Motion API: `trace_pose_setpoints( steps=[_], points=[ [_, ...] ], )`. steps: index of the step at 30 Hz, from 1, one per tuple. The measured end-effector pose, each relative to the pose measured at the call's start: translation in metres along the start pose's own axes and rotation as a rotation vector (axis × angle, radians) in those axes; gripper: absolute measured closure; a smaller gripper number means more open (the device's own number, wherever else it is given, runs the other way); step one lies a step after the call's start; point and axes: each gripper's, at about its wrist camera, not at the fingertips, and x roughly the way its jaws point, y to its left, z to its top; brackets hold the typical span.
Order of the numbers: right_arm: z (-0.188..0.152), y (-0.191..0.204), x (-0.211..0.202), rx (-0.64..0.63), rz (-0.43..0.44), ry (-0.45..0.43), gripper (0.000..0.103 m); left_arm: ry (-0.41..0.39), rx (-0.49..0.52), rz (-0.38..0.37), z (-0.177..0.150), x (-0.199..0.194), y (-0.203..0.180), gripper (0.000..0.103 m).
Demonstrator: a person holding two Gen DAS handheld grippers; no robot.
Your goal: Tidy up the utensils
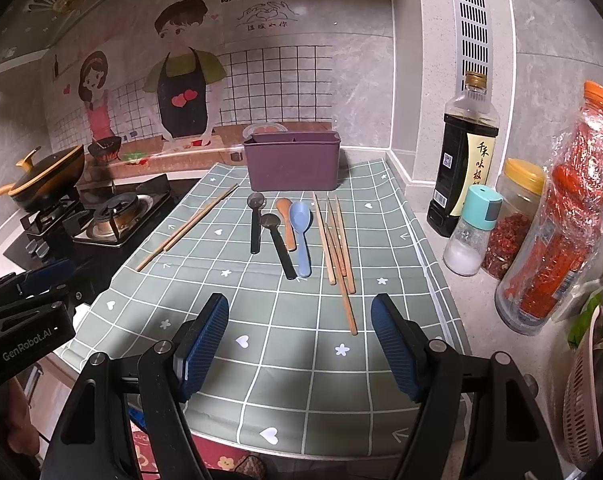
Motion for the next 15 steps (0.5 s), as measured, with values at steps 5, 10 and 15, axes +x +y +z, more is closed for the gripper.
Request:
trace_pose_setpoints(
  steps=[5,10,15],
  points=[
    [0.002,0.003,0.004,-0.011,-0.003,0.004,0.032,0.015,-0.014,-0.006,0.004,0.007,0.005,0.048],
    [0.009,0.003,0.012,-0.026,-0.020,0.003,0.032,0.063,-0.021,-0.037,0.011,0.027,0.012,0.048],
    [0.027,0.010,0.033,-0.069,-0.030,0.019,0.032,0.083,-0.013,-0.050,0.027,0.048,0.021,0.048]
  ],
)
